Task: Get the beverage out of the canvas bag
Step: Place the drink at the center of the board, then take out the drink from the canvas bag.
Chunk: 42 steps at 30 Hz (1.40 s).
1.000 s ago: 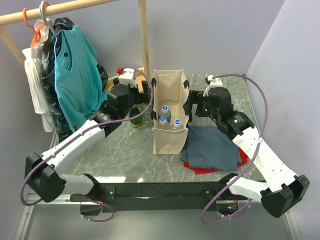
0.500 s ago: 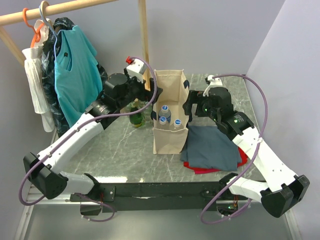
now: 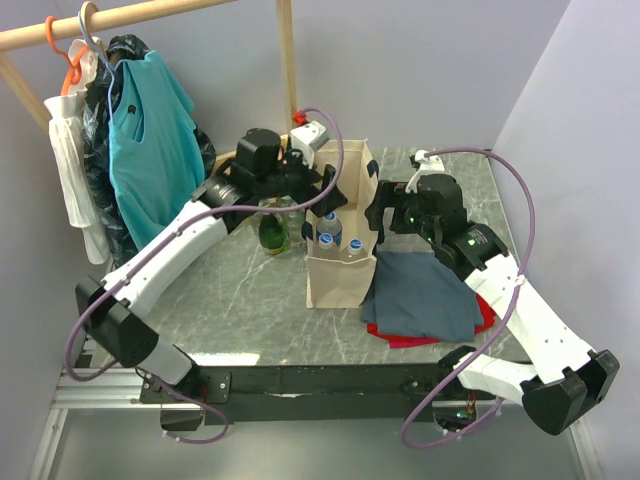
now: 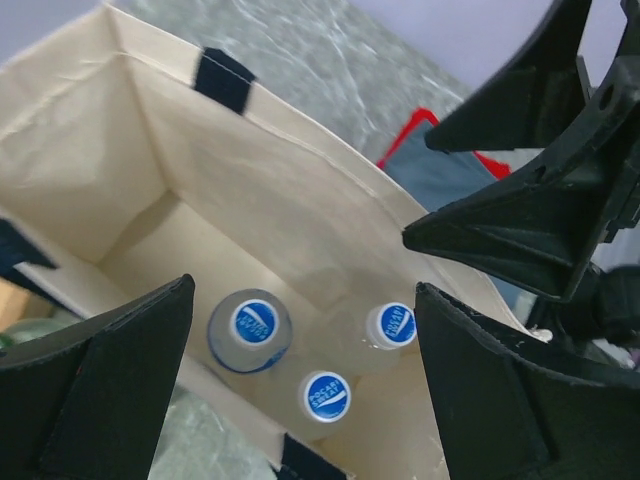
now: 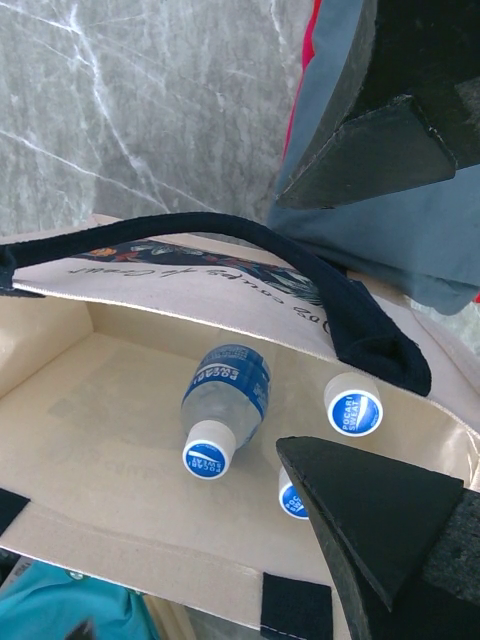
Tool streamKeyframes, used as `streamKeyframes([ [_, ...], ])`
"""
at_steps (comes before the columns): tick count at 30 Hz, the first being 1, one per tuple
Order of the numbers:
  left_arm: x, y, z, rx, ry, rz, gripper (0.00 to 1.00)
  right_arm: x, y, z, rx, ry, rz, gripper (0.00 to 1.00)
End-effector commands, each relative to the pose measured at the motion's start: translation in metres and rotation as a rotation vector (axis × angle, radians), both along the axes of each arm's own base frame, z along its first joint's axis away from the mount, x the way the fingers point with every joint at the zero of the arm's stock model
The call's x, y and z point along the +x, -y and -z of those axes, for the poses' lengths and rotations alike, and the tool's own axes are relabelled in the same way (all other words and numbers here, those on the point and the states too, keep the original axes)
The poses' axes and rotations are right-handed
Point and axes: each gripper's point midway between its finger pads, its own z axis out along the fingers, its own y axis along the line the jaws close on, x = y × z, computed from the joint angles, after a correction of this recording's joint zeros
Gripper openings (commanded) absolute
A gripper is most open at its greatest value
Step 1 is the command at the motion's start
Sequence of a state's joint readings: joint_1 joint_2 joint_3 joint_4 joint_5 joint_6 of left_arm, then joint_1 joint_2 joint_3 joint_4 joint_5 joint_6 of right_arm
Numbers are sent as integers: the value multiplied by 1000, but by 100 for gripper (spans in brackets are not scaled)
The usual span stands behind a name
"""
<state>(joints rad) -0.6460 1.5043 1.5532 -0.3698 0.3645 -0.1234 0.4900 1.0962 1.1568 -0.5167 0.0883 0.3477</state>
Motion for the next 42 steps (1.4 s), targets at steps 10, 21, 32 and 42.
streamKeyframes([
  [10,-4,21,23,94,-179,103,93,4,3,-15,22,50,17,100],
  [21,9,19,69,227,-215,-12,91,5,3,-11,18,42,17,100],
  [32,20,17,109,394,-215,-148,87,5,2,-11,15,41,17,100],
  [42,22,7,108,435,-193,-218,84,7,1,-8,11,34,15,100],
])
